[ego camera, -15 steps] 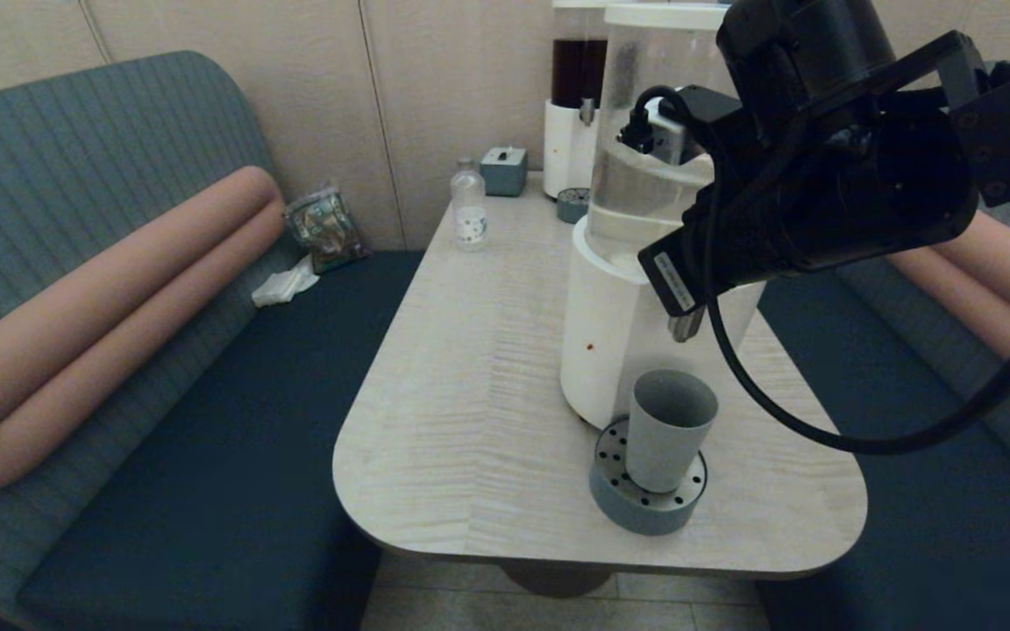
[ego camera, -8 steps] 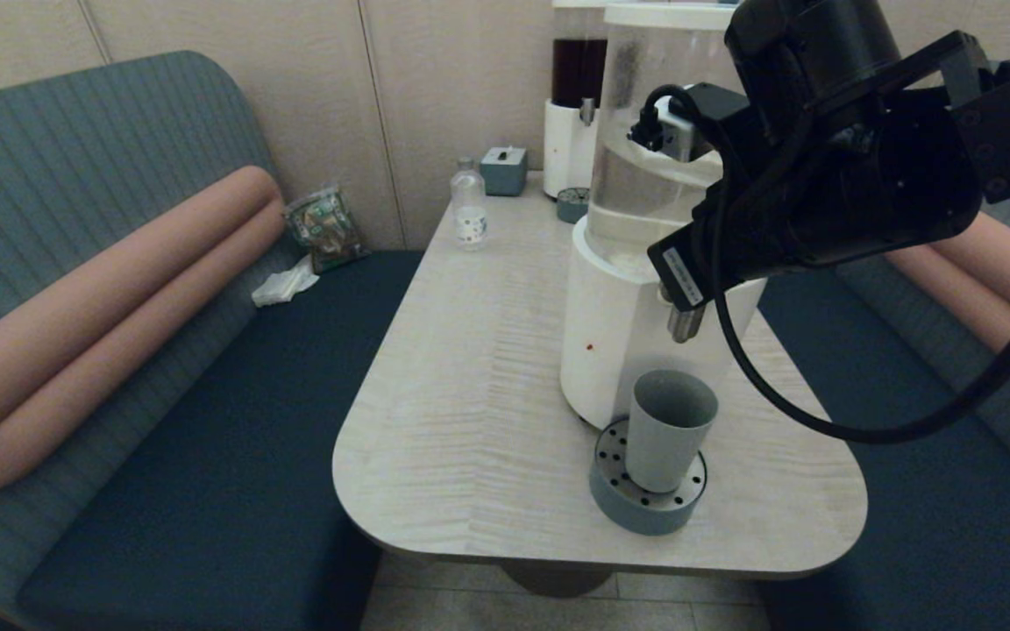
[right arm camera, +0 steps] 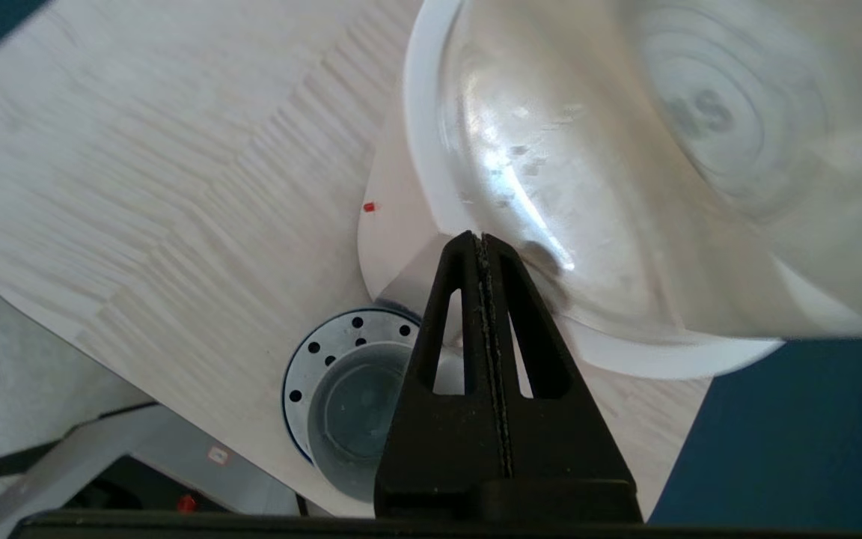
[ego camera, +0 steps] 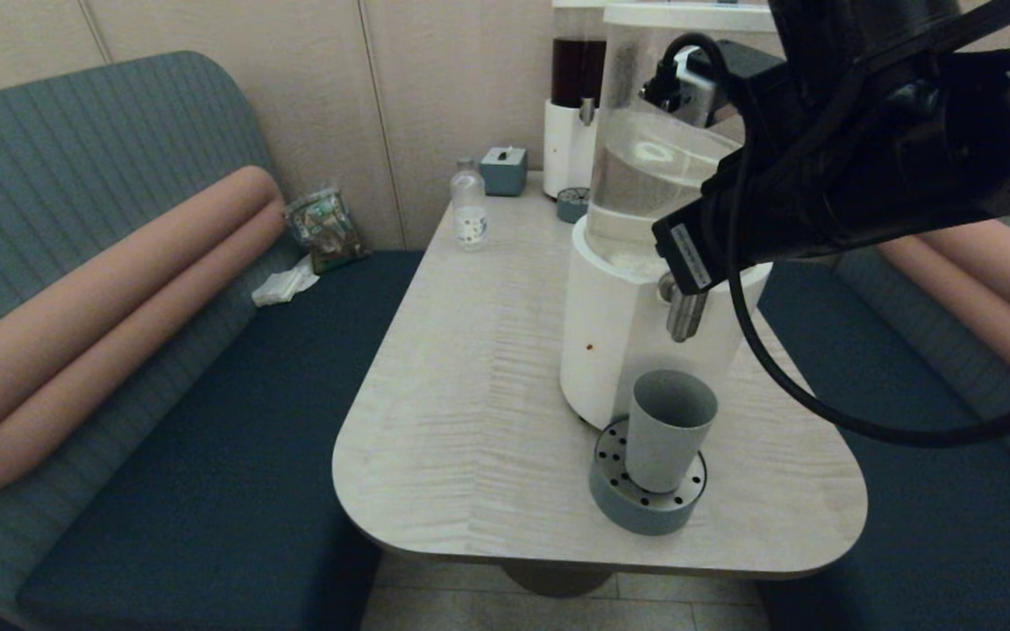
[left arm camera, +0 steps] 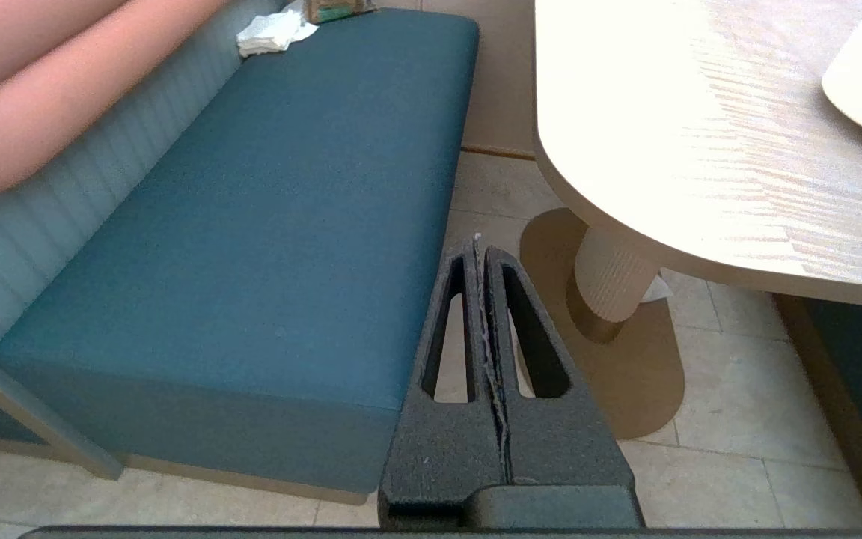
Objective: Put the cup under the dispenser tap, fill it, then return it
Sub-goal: Turn off the faucet, then place the cup next to the water dispenser
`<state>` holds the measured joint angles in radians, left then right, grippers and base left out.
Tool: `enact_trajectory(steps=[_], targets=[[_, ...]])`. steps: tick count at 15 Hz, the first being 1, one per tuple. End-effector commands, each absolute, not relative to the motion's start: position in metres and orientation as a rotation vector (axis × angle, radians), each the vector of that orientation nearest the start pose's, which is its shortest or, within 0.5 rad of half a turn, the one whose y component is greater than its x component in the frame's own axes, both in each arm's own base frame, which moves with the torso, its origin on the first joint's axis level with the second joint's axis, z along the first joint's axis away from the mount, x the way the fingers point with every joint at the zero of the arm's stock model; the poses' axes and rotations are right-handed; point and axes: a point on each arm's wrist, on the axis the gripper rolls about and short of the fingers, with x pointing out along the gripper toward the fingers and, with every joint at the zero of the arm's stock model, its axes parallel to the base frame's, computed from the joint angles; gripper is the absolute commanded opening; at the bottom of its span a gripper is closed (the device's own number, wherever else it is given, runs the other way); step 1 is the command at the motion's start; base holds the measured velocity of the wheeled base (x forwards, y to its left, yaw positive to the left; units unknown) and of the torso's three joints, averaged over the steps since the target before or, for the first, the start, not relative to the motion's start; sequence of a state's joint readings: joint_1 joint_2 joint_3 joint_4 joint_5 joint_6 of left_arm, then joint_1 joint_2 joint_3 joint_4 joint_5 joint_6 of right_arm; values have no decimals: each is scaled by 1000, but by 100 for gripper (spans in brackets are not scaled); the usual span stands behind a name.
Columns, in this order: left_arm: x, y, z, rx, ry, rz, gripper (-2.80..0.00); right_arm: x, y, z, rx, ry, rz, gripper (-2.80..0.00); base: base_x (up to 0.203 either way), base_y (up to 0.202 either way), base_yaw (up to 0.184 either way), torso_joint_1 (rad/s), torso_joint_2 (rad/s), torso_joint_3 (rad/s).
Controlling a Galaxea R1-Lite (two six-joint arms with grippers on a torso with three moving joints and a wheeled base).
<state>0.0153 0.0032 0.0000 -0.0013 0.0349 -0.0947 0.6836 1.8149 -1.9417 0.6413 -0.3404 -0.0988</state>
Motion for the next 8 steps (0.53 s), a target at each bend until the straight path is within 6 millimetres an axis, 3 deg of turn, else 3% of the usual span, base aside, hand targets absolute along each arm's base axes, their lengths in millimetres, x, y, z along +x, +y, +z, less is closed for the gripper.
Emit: enact_trajectory(steps=[1, 5, 8], targets=[[-22, 0, 75, -96, 2, 51, -280, 245, 191, 350, -333, 403, 363, -280, 0, 0, 0, 0, 0, 0], [-22, 0, 75, -96, 2, 51, -280, 216, 168, 373, -288, 343, 373, -280, 0, 0, 0, 0, 0, 0], [-22, 0, 75, -96, 2, 51, -280, 164, 124, 396, -238, 253, 362, -280, 0, 0, 0, 0, 0, 0]])
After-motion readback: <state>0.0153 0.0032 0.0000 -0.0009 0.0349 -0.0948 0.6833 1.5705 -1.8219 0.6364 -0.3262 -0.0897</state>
